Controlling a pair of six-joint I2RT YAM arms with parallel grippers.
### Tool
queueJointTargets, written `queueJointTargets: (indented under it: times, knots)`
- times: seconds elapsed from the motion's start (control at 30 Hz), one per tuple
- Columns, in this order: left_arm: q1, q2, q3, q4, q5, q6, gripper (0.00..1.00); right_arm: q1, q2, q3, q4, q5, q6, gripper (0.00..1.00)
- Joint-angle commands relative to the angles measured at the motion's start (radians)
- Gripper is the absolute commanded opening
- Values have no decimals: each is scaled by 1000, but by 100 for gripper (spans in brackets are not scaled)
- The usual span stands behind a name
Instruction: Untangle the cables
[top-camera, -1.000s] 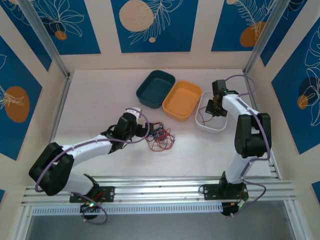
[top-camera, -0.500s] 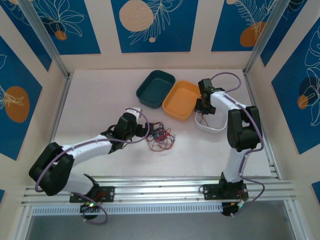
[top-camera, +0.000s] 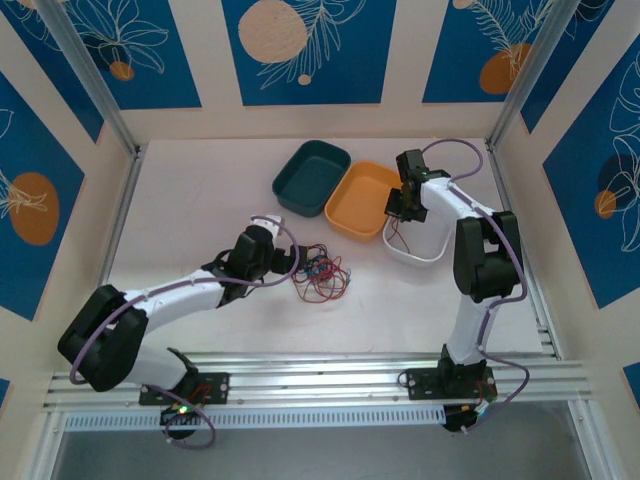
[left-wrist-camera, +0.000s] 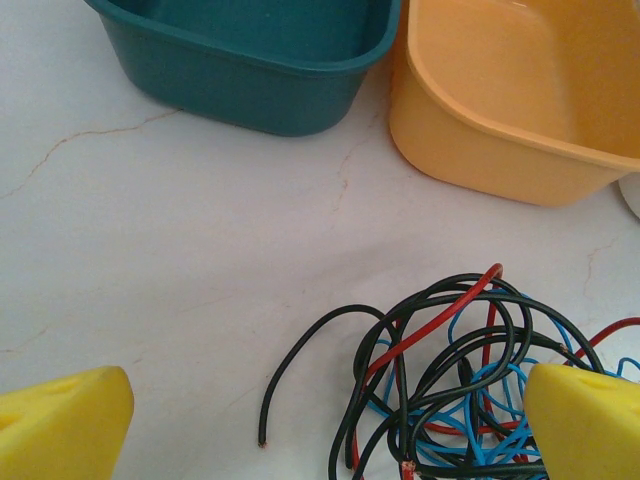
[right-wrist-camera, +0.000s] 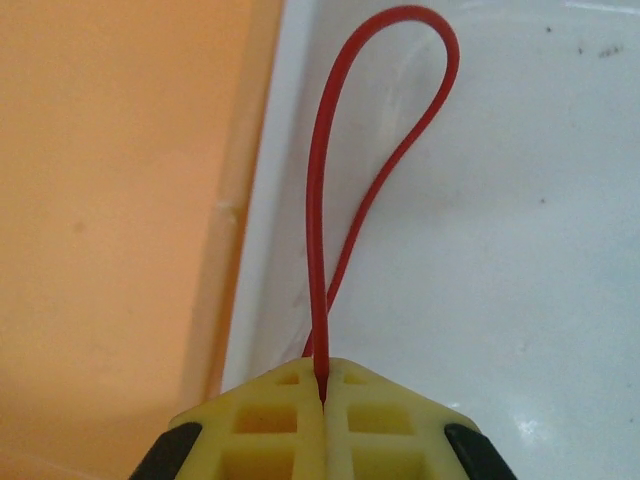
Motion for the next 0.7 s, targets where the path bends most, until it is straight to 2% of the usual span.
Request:
queueJointTargets:
  times: [0.0, 0.2, 0.37, 0.43, 0.57, 0.67]
  knots:
    - [1, -17, -3, 5, -18, -14, 100, 4, 19, 20, -9, -32, 16, 0]
    - [2, -25, 0, -11, -17, -15, 100, -14, -47, -39, -33, 34, 40, 0]
    - [1, -32, 3, -12, -10, -29, 100, -57, -111, -125, -36, 35, 72, 0]
    - [3, -33, 3, -12, -12, -38, 100, -68, -133, -157, -32, 33, 76, 8]
    - [3, -38, 3, -12, -13, -52, 100, -75, -193, -202, -33, 34, 66, 31]
    - [3, -44, 1, -8, -16, -63, 100, -72, -247, -215, -52, 48, 61, 41]
